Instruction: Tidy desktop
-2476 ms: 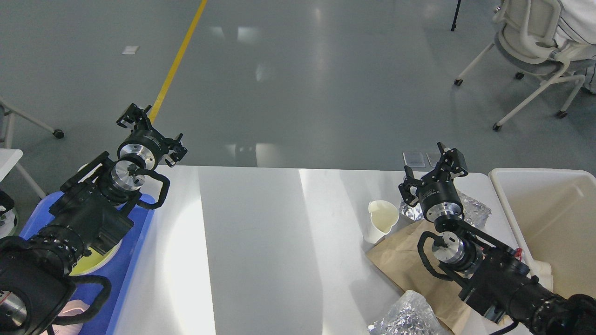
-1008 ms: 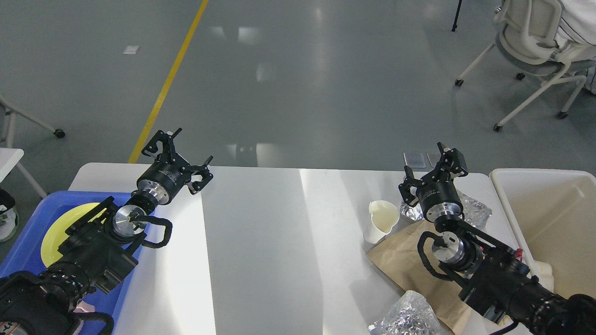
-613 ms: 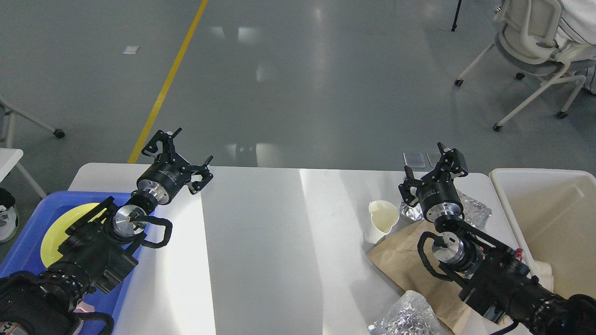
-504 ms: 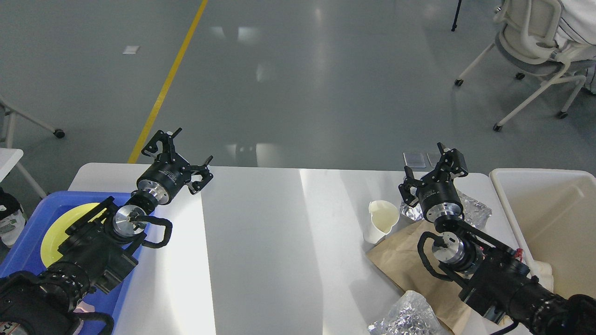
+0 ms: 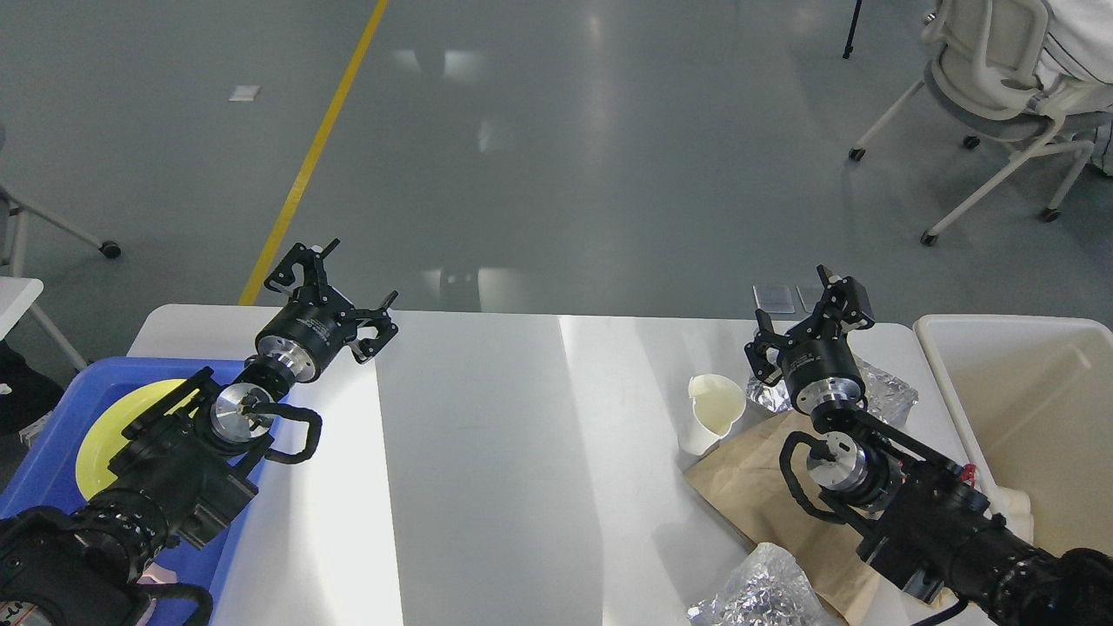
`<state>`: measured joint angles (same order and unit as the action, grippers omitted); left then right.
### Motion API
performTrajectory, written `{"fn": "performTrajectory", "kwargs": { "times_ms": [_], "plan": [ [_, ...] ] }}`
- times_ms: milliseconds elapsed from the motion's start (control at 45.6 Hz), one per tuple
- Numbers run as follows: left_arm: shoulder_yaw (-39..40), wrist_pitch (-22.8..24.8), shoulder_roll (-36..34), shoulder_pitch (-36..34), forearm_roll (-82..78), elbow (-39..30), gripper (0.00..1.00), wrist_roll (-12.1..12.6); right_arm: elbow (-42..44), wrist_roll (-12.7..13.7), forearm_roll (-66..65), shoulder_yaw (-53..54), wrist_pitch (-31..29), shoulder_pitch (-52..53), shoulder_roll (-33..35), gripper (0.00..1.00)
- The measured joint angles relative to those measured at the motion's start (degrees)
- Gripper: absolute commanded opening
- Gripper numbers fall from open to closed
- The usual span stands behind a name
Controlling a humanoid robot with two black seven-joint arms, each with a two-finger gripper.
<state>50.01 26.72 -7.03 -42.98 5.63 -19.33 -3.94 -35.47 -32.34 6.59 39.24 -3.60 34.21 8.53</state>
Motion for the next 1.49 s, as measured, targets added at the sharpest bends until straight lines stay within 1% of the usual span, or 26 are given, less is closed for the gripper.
{"fn": "performTrajectory", "kwargs": {
  "times_ms": [153,372,504,570,657,767,920,1008,1117,1183,1490],
  "plan": [
    [0.0,0.0,0.0,0.0,0.0,0.0,0.99,0.0,0.6,0.3,0.0,-1.2,0.4,0.8,0.0,1.0],
    [0.0,0.0,0.0,0.0,0.0,0.0,0.99,0.0,0.4,0.8,0.8,-6.4,0.9,4.3,0.0,1.0],
    [0.0,0.1,0.0,0.0,0.0,0.0,0.99,0.0,0.7,0.8,0.9,-8.2,0.9,8.4,0.9,1.0],
    [0.0,0.2,0.0,0.0,0.0,0.0,0.99,0.0,0.8,0.8,0.9,-9.5,0.9,11.1,2.2,1.0],
    [0.0,0.3,0.0,0.0,0.0,0.0,0.99,0.0,0.7,0.8,0.9,-13.6,0.9,15.8,5.8,1.0],
    [0.0,0.3,0.0,0.0,0.0,0.0,0.99,0.1,0.8,0.8,0.9,-23.5,0.7,22.5,10.8,1.0],
    [0.0,0.4,0.0,0.0,0.0,0.0,0.99,0.1,0.6,0.8,0.9,-44.5,0.1,33.0,16.5,1.0],
    [0.0,0.4,0.0,0.0,0.0,0.0,0.99,0.1,0.3,0.8,0.9,-58.6,-0.1,39.0,18.0,1.0],
    [0.0,0.4,0.0,0.0,0.0,0.0,0.99,0.0,-0.1,0.8,0.9,-76.4,-0.3,45.6,18.1,1.0],
    [0.0,0.4,0.0,0.0,0.0,0.0,0.99,0.0,-1.4,0.8,0.8,-84.0,-0.3,48.7,18.1,1.0],
    [0.0,0.4,0.0,0.0,0.0,0.0,0.99,0.0,-10.6,0.7,0.7,-103.2,-0.4,59.3,20.3,1.0]
  ]
}}
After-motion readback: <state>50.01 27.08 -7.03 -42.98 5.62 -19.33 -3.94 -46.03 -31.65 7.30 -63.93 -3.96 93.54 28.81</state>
